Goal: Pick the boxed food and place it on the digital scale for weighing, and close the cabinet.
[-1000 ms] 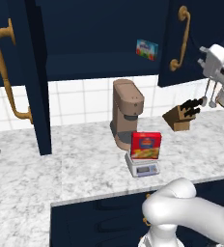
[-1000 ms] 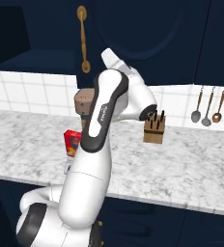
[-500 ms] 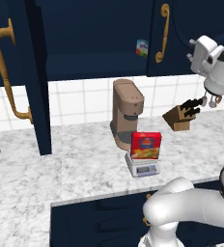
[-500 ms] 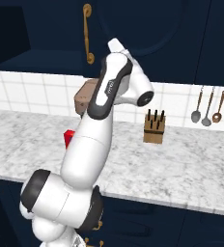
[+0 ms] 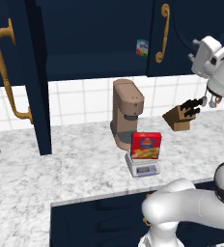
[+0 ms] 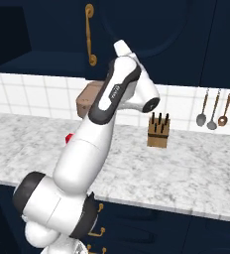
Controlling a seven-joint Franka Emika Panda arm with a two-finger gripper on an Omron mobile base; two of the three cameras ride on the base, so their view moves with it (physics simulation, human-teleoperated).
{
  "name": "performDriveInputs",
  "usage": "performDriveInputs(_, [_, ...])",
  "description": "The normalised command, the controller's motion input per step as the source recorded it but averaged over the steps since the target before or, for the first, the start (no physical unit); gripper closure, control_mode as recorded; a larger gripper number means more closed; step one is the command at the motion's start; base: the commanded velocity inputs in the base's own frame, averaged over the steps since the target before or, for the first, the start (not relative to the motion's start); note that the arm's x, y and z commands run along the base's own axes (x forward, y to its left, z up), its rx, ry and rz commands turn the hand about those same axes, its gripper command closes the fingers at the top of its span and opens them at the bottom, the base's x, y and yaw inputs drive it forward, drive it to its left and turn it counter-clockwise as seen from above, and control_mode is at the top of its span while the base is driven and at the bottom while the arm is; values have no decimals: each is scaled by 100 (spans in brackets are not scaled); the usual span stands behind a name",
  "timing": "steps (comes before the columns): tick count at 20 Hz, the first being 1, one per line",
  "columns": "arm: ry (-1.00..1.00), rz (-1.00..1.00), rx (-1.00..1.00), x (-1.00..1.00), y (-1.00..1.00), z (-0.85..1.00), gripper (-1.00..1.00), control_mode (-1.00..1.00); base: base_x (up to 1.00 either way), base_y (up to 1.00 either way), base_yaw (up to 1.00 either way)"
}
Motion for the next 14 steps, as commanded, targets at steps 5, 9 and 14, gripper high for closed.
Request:
performDriveInputs(5, [0,0,0,-100,-1,44,-100,-100,0,0,0])
performDriveInputs(9, [0,0,-7,-100,11,24,-100,-100,0,0,0])
performDriveInputs(14, [-24,-5,-22,-100,83,-6,-100,-100,0,0,0])
